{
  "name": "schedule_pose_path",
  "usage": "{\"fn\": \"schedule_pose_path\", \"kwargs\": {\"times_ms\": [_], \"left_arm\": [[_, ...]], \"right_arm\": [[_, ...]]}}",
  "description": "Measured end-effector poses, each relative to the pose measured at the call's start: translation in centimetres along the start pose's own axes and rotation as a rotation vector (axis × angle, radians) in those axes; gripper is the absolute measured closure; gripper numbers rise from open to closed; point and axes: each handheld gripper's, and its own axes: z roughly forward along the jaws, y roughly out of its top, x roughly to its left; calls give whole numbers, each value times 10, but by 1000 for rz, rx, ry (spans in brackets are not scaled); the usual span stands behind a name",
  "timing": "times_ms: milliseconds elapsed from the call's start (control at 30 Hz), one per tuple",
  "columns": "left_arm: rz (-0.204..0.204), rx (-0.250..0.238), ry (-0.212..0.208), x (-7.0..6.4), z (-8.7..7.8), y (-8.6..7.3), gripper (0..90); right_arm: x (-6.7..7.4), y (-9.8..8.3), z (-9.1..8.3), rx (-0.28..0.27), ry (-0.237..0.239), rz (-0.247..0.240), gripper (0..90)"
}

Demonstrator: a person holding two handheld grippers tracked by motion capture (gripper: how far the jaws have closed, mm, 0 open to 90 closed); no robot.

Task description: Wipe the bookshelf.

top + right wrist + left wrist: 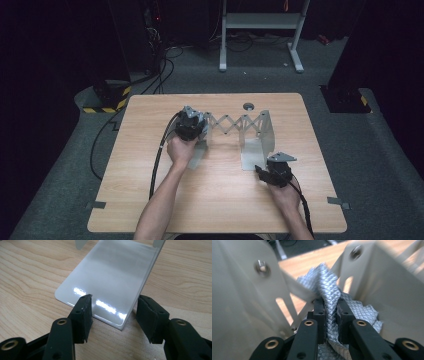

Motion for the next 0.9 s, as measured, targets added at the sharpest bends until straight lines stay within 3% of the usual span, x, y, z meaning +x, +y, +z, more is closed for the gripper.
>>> {"fn": "schedule_pose_path", "kwargs": {"times_ms": [333, 433, 633, 900], "left_arm": [[56, -99, -34, -7, -29, 28, 804], [47, -95, -46, -6, -27, 28, 804], [44, -24, -64, -5, -6, 14, 804], [57, -10, -71, -7, 0, 9, 803]], "right_arm": [[0, 0, 0, 0, 0, -1, 468], [0, 0, 0, 0, 0, -1, 468], [0, 0, 0, 0, 1, -1, 467], [0, 0, 0, 0, 1, -4, 466]]}}
